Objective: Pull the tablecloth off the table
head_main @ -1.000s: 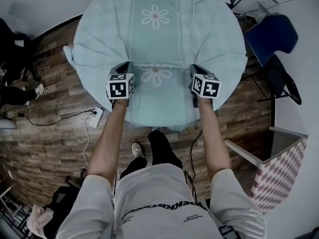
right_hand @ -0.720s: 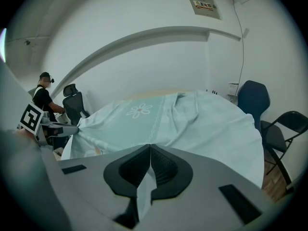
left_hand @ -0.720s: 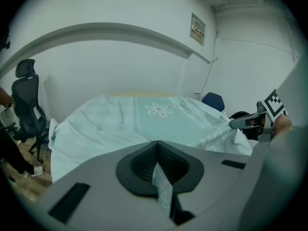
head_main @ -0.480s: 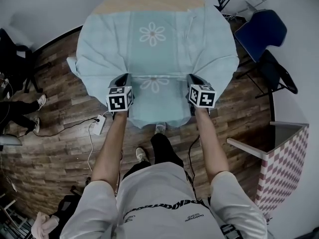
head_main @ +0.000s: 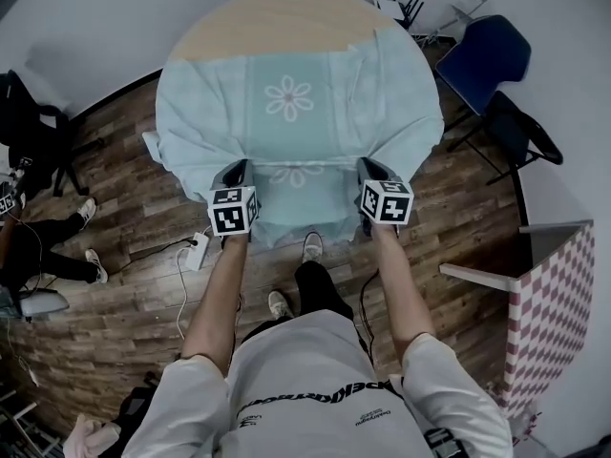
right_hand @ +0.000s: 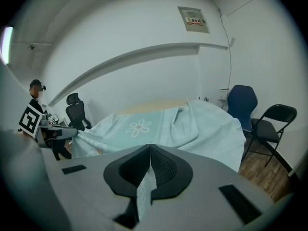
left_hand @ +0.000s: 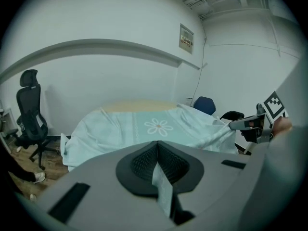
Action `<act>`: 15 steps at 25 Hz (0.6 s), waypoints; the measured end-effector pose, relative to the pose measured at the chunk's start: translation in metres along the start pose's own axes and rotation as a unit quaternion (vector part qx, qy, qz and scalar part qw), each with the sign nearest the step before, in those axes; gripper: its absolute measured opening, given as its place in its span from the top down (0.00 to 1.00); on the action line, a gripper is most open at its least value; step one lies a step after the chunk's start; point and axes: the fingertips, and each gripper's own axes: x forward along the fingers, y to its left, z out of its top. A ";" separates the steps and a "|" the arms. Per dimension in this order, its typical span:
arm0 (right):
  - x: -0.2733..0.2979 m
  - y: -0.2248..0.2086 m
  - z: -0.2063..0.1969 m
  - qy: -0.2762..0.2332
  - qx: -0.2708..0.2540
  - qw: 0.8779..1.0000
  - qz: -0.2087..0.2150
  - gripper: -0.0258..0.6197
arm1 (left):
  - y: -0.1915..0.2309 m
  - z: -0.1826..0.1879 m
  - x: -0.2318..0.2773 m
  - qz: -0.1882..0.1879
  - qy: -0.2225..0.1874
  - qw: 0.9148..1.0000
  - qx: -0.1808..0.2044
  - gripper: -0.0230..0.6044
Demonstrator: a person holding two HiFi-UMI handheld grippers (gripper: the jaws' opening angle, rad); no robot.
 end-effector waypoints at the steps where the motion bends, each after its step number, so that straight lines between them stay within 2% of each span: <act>1: -0.007 0.002 -0.003 -0.003 0.001 1.000 -0.001 0.91 | -0.002 -0.001 -0.007 -0.001 -0.002 1.000 0.002 0.94; 8: -0.056 0.025 -0.028 -0.008 0.002 1.000 -0.005 0.91 | -0.012 -0.011 -0.058 -0.012 -0.017 1.000 0.003 0.94; 15: -0.106 0.044 -0.050 -0.023 0.020 1.000 -0.006 0.91 | -0.026 -0.013 -0.107 -0.023 -0.035 0.999 0.024 0.94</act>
